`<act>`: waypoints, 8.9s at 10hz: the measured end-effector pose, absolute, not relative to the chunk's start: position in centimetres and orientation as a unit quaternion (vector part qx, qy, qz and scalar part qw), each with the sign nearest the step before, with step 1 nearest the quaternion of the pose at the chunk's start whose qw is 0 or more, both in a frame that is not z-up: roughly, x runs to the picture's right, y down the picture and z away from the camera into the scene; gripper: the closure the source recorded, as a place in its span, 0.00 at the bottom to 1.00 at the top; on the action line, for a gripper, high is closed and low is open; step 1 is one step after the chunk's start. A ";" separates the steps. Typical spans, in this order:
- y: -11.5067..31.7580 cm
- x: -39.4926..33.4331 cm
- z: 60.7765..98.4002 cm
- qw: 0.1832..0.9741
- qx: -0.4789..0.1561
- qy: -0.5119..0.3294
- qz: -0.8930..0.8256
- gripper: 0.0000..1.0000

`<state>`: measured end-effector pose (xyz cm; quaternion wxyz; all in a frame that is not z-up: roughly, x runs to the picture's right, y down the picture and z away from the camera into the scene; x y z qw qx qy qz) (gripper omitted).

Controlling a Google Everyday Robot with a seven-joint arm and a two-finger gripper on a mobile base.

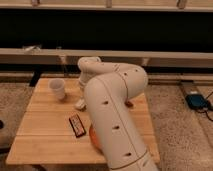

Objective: Wipe the white sponge on the table

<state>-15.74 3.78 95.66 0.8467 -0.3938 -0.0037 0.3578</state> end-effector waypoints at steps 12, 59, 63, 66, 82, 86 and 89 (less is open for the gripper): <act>-1.9 -17.3 99.1 0.869 -0.298 -0.010 0.396 1.00; -2.6 -19.1 99.5 0.901 -0.286 -0.026 0.324 1.00; -3.6 -14.3 98.8 0.894 -0.267 -0.014 0.360 1.00; -3.4 -7.7 97.1 0.885 -0.255 -0.003 0.389 1.00; -0.4 -14.1 93.9 0.903 -0.289 -0.077 0.310 1.00; -0.3 -15.5 95.6 0.903 -0.285 -0.089 0.310 1.00; -1.4 -15.4 96.8 0.898 -0.270 -0.105 0.330 1.00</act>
